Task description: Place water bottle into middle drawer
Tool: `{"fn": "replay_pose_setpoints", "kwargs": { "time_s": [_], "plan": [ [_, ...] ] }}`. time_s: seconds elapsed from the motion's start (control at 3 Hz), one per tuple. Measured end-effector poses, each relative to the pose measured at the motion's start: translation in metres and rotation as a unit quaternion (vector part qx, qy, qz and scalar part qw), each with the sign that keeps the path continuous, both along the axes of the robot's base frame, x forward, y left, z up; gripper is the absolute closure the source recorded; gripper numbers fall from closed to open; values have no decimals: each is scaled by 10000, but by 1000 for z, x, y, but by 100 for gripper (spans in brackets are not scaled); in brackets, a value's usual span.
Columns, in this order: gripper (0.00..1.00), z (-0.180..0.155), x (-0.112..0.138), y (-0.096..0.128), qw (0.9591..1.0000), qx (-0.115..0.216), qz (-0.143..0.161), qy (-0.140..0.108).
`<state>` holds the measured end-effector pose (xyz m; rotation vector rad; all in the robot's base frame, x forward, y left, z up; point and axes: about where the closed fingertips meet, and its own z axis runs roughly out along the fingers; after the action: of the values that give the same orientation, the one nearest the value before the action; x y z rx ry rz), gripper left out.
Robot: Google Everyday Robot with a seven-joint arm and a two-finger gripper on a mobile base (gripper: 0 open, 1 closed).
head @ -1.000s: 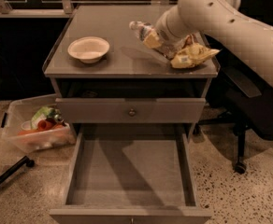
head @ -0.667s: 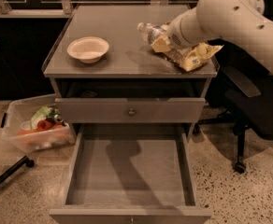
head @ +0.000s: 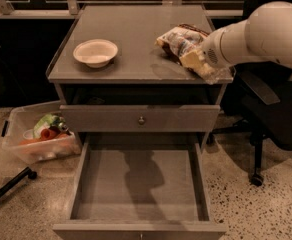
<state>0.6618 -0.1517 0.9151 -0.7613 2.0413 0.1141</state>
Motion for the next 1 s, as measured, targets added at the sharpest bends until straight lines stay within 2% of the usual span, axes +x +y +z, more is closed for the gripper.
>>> {"fn": "replay_pose_setpoints", "kwargs": {
  "time_s": [0.33, 0.67, 1.0],
  "plan": [
    [100, -6, -25, -14, 9999, 74, -69, 130],
    [100, -21, -48, -15, 9994, 184, 213, 206],
    [100, -44, -71, -6, 9962, 362, 764, 223]
  ]
}}
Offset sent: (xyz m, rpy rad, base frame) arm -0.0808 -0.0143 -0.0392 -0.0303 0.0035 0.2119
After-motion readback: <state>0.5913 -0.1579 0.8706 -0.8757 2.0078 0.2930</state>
